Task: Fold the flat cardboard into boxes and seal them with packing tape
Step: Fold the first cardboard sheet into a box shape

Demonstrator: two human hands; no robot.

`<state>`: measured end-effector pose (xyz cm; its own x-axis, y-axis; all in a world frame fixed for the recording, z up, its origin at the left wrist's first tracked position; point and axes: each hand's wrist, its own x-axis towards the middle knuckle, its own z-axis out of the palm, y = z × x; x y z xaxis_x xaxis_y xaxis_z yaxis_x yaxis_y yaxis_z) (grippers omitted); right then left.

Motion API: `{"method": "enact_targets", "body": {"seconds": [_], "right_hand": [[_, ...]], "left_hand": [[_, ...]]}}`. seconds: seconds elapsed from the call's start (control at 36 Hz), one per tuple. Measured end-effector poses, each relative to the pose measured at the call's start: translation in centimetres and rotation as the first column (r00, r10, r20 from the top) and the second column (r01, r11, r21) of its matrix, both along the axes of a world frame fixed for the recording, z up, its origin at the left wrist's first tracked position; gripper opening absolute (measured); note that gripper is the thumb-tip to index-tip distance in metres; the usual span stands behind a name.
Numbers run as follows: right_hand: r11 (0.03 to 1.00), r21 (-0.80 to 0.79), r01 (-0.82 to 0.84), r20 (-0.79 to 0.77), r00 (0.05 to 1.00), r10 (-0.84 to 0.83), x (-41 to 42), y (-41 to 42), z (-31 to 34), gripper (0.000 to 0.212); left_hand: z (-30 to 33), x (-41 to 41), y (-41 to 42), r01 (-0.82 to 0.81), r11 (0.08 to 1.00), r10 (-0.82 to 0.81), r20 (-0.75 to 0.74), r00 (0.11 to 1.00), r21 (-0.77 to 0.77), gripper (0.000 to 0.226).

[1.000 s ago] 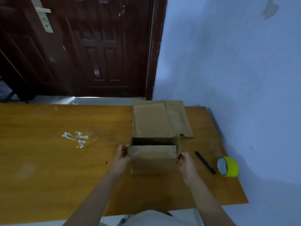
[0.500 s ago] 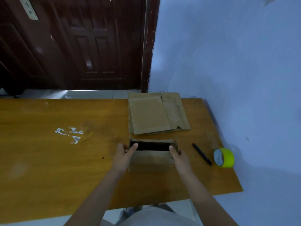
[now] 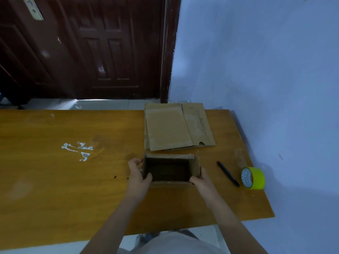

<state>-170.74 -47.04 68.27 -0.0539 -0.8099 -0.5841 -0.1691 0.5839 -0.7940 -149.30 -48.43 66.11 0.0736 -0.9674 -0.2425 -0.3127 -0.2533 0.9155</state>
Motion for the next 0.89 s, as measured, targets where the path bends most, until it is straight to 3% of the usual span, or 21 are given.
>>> {"method": "enact_targets", "body": {"seconds": [0.14, 0.22, 0.36, 0.47, 0.58, 0.64, 0.81, 0.89], "right_hand": [[0.997, -0.050, -0.065, -0.020, 0.998, 0.064, 0.0, -0.2, 0.8, 0.052], [0.993, -0.047, -0.110, -0.051, 0.993, 0.108, -0.1, -0.4, 0.8, 0.041], [0.984, -0.032, -0.173, -0.096, 0.981, 0.169, -0.4, -0.6, 0.6, 0.056], [0.955, -0.024, -0.294, -0.237, 0.930, 0.280, -0.5, -0.8, 0.4, 0.062], [0.854, 0.039, -0.518, -0.487, 0.737, 0.469, -0.5, -0.9, -0.3, 0.067], [0.821, 0.056, -0.569, -0.524, 0.683, 0.509, -0.3, -1.0, -0.7, 0.063], [0.845, 0.049, -0.532, -0.492, 0.723, 0.484, -0.3, -1.7, -0.9, 0.063], [0.842, 0.039, -0.538, -0.502, 0.718, 0.482, -0.6, -2.0, -1.0, 0.062]], "left_hand": [[0.1, -0.1, -0.3, 0.197, 0.979, -0.170, 0.323, 0.931, -0.054, 0.025], [0.3, -0.1, -1.2, 0.251, 0.967, -0.245, 0.390, 0.887, 0.037, 0.044], [0.8, -0.3, -2.2, 0.275, 0.954, -0.296, 0.492, 0.819, 0.116, 0.064], [0.6, -0.8, -2.6, 0.263, 0.957, -0.288, 0.527, 0.800, 0.125, 0.069], [0.1, -1.4, -2.7, 0.243, 0.963, -0.268, 0.546, 0.794, 0.120, 0.077], [0.0, -1.7, -2.7, 0.256, 0.962, -0.269, 0.534, 0.801, 0.100, 0.082], [0.1, -2.1, -2.2, 0.318, 0.947, -0.256, 0.511, 0.821, -0.036, 0.077], [0.0, -1.6, -2.1, 0.447, 0.894, -0.365, 0.528, 0.767, -0.030, 0.072]]}}
